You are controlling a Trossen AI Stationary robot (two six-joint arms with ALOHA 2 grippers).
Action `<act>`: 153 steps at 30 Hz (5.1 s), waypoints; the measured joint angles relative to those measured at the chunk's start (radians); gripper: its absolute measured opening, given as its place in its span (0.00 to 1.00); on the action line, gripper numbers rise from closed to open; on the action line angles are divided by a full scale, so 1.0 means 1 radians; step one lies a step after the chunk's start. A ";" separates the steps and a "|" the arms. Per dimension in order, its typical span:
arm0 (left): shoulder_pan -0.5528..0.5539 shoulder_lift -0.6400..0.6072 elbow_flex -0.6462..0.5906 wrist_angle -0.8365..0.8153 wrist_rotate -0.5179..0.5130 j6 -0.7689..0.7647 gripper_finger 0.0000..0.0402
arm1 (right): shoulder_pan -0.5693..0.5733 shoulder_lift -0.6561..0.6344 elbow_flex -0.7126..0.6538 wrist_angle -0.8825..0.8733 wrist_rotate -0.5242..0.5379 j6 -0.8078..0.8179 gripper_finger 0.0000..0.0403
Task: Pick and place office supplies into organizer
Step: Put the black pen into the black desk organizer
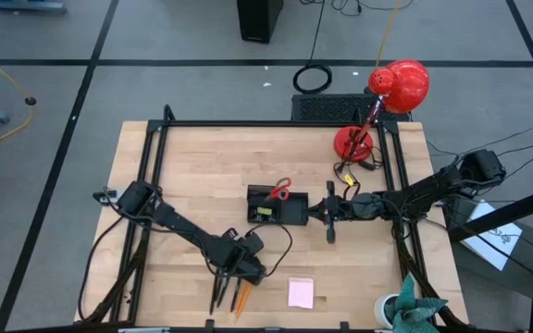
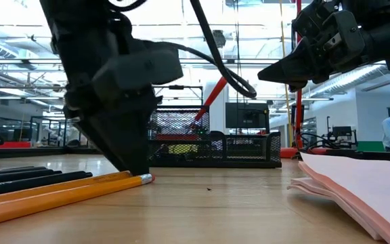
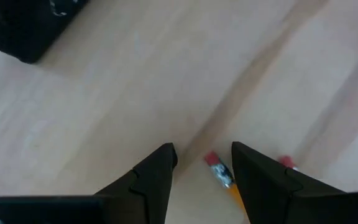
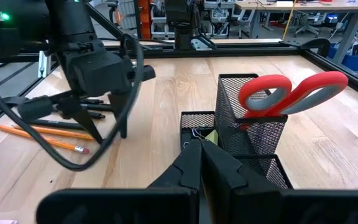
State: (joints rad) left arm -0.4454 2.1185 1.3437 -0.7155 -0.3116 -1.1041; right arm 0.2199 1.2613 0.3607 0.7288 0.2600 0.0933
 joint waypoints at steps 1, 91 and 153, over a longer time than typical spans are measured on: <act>0.003 0.000 0.000 -0.006 -0.005 -0.006 0.43 | 0.000 0.000 0.000 0.000 0.000 0.000 0.01; -0.262 -0.110 -0.015 -0.404 -0.430 -0.352 0.09 | 0.005 0.000 0.000 0.000 0.000 0.027 0.01; 0.628 -0.566 -0.651 1.426 0.629 1.263 0.04 | -0.036 0.000 -0.217 0.565 0.158 -0.058 0.01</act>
State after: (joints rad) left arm 0.1826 1.5520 0.6927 0.7108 0.3175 0.1592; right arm 0.1836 1.2617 0.1433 1.2936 0.4184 0.0354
